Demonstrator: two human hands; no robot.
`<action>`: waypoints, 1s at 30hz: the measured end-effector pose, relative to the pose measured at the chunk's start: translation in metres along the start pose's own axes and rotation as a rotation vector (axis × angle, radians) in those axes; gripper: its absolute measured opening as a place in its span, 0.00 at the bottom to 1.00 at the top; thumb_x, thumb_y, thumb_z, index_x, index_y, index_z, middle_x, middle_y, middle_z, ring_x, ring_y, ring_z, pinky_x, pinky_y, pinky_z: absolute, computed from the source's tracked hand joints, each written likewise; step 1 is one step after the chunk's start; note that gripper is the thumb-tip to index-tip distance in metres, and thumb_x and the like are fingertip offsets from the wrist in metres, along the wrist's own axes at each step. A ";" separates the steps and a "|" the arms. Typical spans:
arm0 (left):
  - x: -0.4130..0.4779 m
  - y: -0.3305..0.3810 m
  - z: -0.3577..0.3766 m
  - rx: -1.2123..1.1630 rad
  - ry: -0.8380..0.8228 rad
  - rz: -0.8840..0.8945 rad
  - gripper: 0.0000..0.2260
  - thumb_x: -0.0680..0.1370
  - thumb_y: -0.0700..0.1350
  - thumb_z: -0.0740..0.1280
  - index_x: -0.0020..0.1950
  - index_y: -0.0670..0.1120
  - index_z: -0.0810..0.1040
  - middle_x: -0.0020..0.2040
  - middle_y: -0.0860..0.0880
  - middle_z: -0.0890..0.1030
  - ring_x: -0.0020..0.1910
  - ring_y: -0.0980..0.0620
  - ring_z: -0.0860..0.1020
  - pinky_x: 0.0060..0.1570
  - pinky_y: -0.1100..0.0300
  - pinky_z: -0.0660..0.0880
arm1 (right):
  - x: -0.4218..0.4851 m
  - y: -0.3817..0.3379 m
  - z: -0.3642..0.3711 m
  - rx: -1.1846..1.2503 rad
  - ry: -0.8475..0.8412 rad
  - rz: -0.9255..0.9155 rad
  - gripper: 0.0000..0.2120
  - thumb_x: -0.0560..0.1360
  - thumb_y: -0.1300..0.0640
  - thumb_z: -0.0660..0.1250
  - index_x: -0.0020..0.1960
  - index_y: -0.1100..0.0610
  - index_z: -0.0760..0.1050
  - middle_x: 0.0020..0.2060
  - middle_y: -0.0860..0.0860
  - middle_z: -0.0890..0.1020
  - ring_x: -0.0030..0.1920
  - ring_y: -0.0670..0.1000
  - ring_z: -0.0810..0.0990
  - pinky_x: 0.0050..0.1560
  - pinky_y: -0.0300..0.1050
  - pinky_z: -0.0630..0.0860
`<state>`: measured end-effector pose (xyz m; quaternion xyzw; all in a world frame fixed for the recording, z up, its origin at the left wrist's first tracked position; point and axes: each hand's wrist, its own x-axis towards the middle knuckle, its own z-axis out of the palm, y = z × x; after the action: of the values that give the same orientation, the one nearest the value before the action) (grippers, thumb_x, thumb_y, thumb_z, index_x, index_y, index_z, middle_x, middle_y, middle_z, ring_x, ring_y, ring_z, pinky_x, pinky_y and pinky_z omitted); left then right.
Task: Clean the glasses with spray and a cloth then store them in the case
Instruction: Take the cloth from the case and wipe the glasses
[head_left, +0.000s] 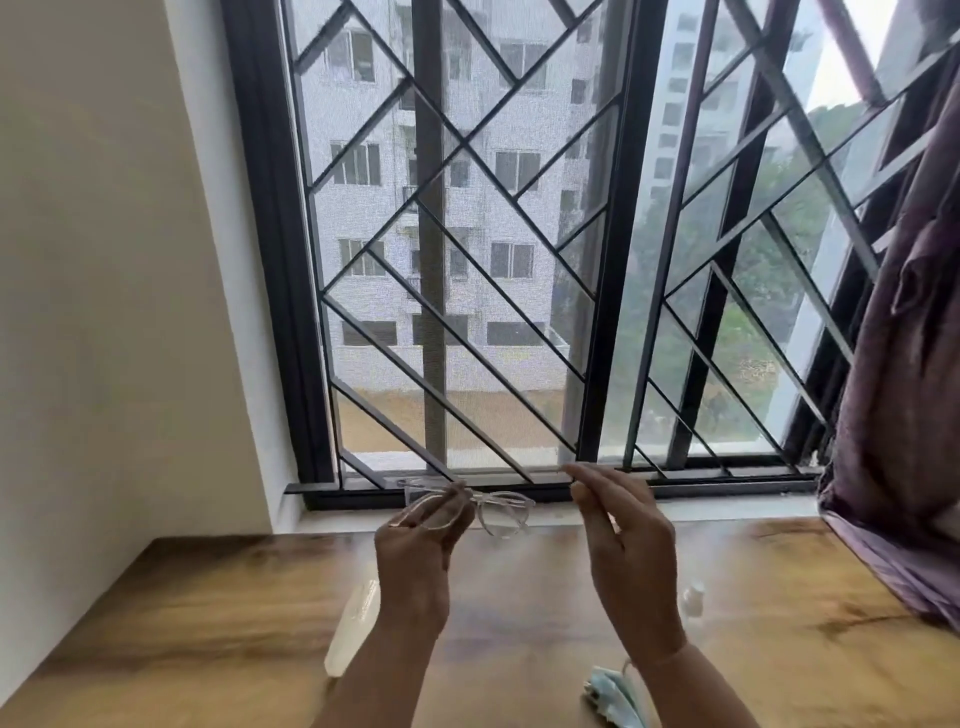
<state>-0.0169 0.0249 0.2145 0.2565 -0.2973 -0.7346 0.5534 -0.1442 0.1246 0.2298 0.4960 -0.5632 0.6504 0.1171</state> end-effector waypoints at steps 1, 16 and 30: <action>-0.001 0.002 0.000 -0.048 -0.015 -0.049 0.07 0.70 0.27 0.64 0.42 0.35 0.80 0.35 0.44 0.84 0.33 0.52 0.82 0.37 0.64 0.80 | 0.000 0.007 0.001 0.031 -0.046 0.088 0.09 0.74 0.58 0.65 0.51 0.50 0.81 0.46 0.45 0.83 0.50 0.41 0.79 0.53 0.31 0.73; -0.003 -0.017 -0.006 -0.211 -0.048 -0.236 0.09 0.67 0.29 0.64 0.35 0.38 0.83 0.34 0.44 0.83 0.32 0.52 0.82 0.33 0.64 0.80 | -0.012 0.031 0.007 0.159 -0.183 0.115 0.19 0.65 0.70 0.72 0.48 0.48 0.82 0.41 0.42 0.85 0.41 0.44 0.83 0.43 0.34 0.78; 0.020 -0.019 -0.064 0.198 -0.054 -0.144 0.12 0.69 0.24 0.62 0.46 0.34 0.79 0.37 0.40 0.84 0.36 0.49 0.83 0.38 0.63 0.80 | -0.029 0.083 0.010 0.111 -0.048 0.246 0.25 0.65 0.75 0.70 0.36 0.43 0.83 0.32 0.41 0.84 0.32 0.45 0.82 0.37 0.37 0.78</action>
<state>0.0106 -0.0004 0.1555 0.3105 -0.3639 -0.7462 0.4630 -0.1840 0.0997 0.1551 0.4443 -0.5857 0.6779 -0.0047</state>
